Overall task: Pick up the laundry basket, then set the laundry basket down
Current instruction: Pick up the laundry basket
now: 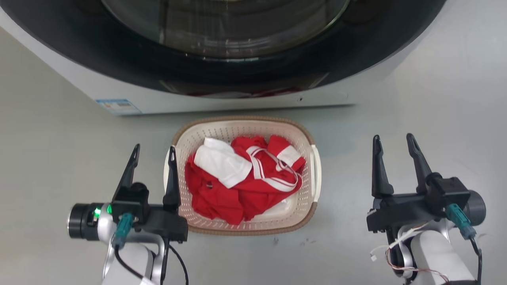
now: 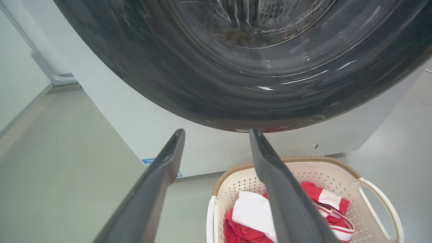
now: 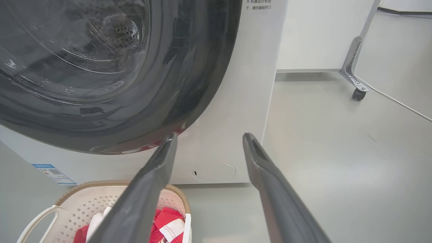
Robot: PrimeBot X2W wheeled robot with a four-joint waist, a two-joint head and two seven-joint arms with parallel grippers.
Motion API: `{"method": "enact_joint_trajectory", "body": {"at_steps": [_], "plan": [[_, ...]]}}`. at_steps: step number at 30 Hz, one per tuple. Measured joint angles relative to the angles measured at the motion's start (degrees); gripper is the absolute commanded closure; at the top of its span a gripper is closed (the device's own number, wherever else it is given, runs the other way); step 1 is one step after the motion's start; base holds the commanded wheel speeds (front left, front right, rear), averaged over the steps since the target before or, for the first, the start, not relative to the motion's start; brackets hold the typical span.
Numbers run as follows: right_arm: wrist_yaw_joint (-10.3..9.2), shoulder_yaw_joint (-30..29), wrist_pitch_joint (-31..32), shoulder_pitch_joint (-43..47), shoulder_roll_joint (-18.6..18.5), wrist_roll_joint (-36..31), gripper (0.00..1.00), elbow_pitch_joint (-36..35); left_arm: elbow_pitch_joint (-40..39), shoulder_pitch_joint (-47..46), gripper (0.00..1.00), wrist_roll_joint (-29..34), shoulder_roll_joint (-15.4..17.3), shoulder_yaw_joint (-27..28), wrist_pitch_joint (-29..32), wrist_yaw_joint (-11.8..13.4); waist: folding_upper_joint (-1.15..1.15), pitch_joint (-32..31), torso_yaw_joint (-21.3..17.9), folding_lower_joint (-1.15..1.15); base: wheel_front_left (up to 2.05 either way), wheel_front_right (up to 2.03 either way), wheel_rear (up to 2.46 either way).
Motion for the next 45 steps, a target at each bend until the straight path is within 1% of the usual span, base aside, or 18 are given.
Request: {"method": "enact_joint_trajectory", "body": {"at_steps": [11,17,24,28,35,45], "plan": [[0.62,-0.1,0.0,-8.3,0.0,0.0,0.0,6.9,7.9,-9.5,0.0,-2.3,-0.4,-0.1,0.2,-0.7,0.0,9.4,1.2,0.0,0.0,0.0,0.0],[1.08,0.3,0.0,-13.8,-0.1,0.0,0.0,10.4,12.3,-15.5,0.0,-2.2,-0.5,-0.6,0.2,-1.0,0.0,15.3,2.1,-0.01,0.0,0.0,0.0],[1.1,0.8,0.0,-18.9,-0.2,0.0,0.0,13.7,16.4,-20.8,0.0,-2.7,-0.7,-2.0,0.2,-1.2,0.0,21.3,2.9,0.0,0.0,0.0,0.0],[1.1,0.9,0.0,-20.3,-0.2,0.0,0.0,15.7,19.1,-22.2,0.0,-2.9,-0.7,-2.2,0.2,-1.2,0.0,24.2,3.5,0.0,0.0,0.0,0.0],[1.12,1.5,0.0,-22.6,-0.3,0.0,0.0,18.4,23.3,-24.4,0.0,-3.4,-0.7,-2.7,0.2,-1.2,0.0,27.3,4.6,-0.01,0.0,0.0,0.0],[1.19,3.5,0.0,-23.8,-0.3,0.0,0.0,21.7,28.6,-25.8,0.0,-5.6,-0.8,-3.6,0.2,-1.2,-0.01,28.4,5.2,-0.01,0.0,0.0,0.0]]}}
